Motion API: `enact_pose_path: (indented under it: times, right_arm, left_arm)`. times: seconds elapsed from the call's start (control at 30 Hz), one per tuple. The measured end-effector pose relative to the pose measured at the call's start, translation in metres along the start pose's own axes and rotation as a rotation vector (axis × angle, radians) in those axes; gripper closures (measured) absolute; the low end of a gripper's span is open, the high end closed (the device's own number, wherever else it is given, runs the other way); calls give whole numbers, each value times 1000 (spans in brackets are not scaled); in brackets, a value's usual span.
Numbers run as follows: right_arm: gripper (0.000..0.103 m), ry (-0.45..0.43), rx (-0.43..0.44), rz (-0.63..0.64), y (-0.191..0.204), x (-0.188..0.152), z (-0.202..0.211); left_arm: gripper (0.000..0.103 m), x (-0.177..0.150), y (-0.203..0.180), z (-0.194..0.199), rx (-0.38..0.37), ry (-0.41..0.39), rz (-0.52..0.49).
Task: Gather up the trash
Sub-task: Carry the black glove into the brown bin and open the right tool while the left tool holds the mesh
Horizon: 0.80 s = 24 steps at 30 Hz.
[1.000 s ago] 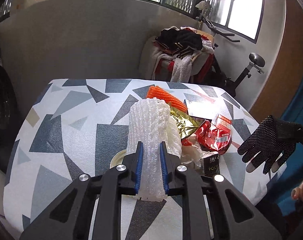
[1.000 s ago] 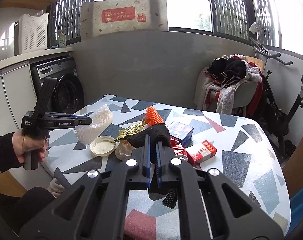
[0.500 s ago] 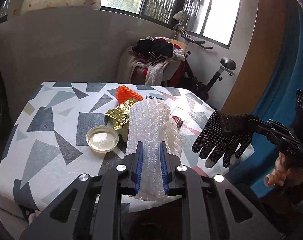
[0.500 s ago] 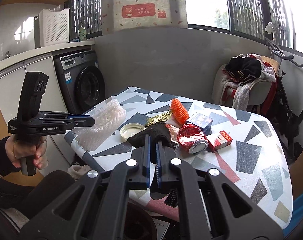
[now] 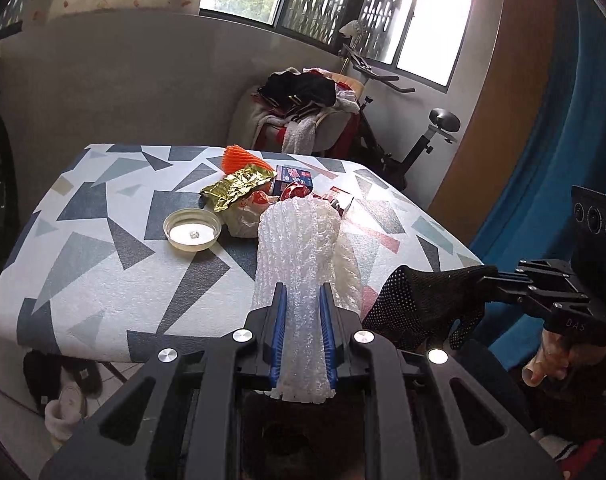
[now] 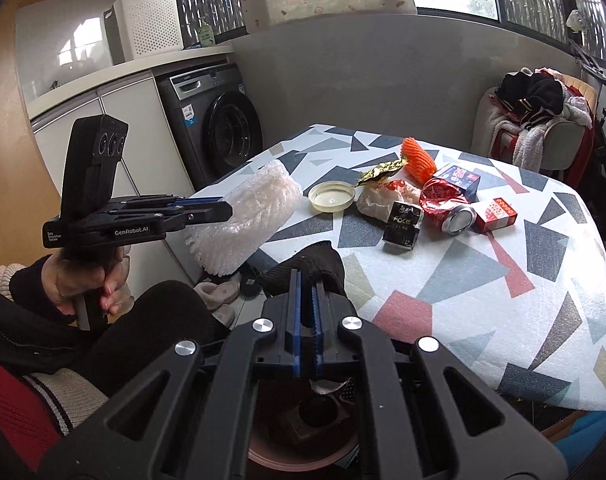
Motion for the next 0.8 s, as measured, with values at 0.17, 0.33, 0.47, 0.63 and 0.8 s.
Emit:
enact_pose_path:
  times: [0.17,0.33,0.47,0.63,0.8]
  right_arm:
    - [94,63,40,-29,2,-22,-20]
    - [94,135,74,-84,-5,-40,-46]
    - [94,198,106,-123,-13,-51,-67]
    - [94,297,111,-152,-22,-66,-94]
    - [90,407,77,-157,-32,-88,-127]
  left_arm:
    - [87,-8,2,3,2,3,0]
    - [87,-15,6,-2,-4,14,19]
    - [87,-20,7,-7,-7,24,25]
    - [87,-24,9,-12,-6,33,33]
    - [87,-29,11,-19,-7,46,38]
Point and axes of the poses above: each gripper's, at about its wrist camera, not at the fingertips, and z roughly against the way its jaws point, y to its left, x to its top, the point moved 3 cm from there along -z, roughly the way its jaws point, and after that the axes turned 12 degrees about x, right-handed, at the moved point
